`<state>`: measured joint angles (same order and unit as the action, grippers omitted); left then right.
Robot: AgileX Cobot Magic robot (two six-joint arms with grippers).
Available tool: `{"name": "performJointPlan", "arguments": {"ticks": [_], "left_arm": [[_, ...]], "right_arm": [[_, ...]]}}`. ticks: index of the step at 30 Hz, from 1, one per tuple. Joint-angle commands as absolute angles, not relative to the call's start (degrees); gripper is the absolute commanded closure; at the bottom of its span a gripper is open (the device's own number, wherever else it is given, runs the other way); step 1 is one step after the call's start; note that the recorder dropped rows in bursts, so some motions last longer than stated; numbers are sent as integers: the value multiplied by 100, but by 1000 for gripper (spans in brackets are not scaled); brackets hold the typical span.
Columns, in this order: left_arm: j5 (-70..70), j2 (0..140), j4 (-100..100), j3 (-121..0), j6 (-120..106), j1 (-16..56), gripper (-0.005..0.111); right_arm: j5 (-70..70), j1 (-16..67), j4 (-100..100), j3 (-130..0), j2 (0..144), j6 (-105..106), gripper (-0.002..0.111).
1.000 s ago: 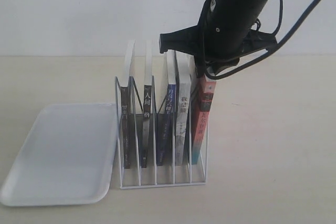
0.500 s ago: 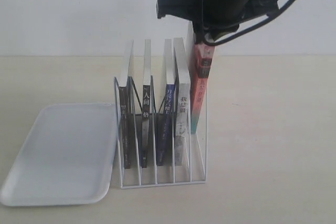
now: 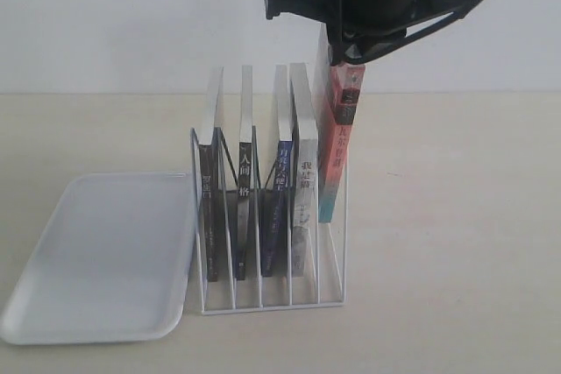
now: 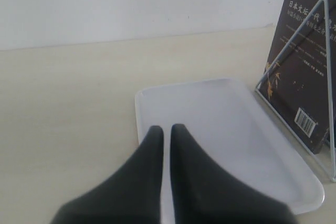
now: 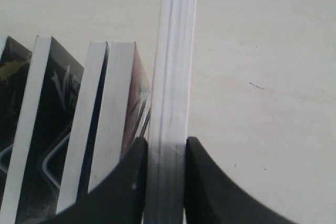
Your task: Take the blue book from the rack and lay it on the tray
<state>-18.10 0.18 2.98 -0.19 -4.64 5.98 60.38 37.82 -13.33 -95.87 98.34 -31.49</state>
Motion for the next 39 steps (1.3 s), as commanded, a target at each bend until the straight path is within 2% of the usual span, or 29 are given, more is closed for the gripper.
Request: {"name": "performJointPlan", "arguments": {"ticks": [1, 12, 39], "left_arm": [[-1802, 0, 294, 0, -424, 578, 102], [-1802, 0, 294, 0, -424, 578, 102], [-1802, 0, 294, 0, -424, 578, 102]], "right_arm": [[6089, 3764, -1441, -9664, 9727, -3099, 108], [6363, 4118, -1465, -9664, 9727, -3099, 108], [6539, 4121, -1484, -9664, 10061, -3247, 108]]}}
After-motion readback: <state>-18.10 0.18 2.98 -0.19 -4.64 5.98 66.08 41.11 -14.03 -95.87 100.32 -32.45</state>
